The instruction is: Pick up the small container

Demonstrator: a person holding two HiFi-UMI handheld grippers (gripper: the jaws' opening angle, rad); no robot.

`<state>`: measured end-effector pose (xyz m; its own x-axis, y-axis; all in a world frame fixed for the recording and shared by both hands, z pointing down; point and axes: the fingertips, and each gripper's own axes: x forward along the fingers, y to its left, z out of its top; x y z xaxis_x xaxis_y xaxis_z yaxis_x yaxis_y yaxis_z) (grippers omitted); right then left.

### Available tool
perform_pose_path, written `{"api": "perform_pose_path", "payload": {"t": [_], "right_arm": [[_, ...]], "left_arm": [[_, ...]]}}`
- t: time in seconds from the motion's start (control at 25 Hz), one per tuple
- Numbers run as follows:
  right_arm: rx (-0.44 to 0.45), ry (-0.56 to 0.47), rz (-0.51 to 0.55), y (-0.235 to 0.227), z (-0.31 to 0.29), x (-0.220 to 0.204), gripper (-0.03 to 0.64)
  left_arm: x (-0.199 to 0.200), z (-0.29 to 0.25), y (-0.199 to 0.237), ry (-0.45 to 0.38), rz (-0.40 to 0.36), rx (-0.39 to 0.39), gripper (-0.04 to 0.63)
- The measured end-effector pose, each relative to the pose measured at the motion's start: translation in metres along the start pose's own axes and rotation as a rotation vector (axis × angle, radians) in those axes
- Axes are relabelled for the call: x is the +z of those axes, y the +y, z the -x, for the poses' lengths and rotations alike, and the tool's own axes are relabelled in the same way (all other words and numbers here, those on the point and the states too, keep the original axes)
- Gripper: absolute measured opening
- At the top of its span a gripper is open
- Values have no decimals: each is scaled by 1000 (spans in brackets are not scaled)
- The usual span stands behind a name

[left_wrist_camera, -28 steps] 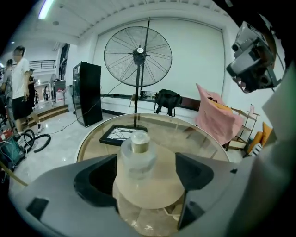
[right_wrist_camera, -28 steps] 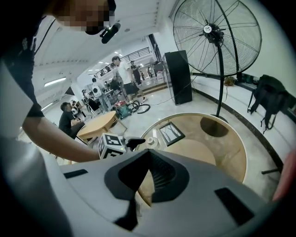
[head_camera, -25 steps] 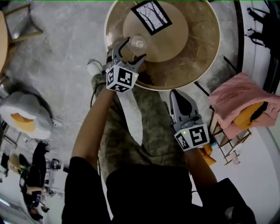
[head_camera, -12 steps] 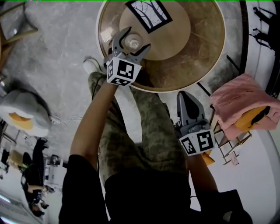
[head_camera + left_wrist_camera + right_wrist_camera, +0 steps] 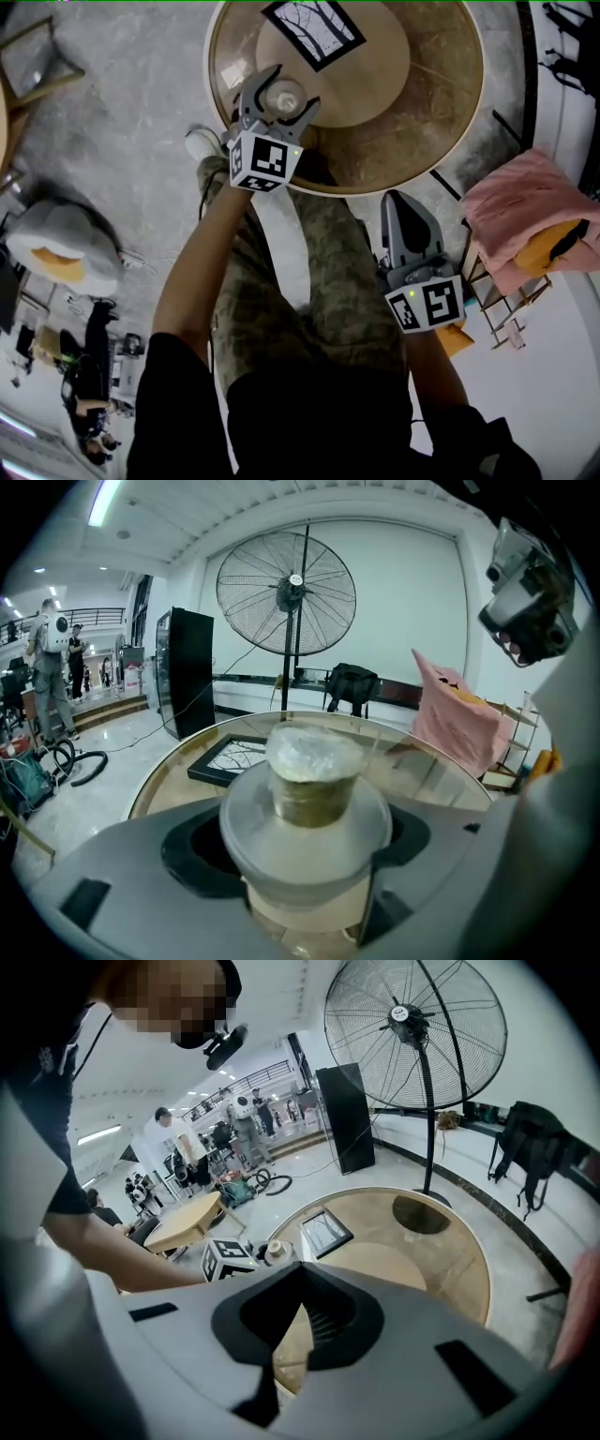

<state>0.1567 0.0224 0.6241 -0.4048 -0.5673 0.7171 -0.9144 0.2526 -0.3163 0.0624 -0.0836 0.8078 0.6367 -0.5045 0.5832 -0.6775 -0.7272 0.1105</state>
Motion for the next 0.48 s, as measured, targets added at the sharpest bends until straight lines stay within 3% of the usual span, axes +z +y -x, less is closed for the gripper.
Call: {"api": "perform_pose_path", "payload": {"t": [0.24,0.48], "right_arm": [[-40,-69,-16,3,19,19,14],[-109,-207,12,19,63,80,14]], "left_arm": [[44,42,-18,-11,-17,-29,362],[129,122,-34,-46,12,-68,362]]}}
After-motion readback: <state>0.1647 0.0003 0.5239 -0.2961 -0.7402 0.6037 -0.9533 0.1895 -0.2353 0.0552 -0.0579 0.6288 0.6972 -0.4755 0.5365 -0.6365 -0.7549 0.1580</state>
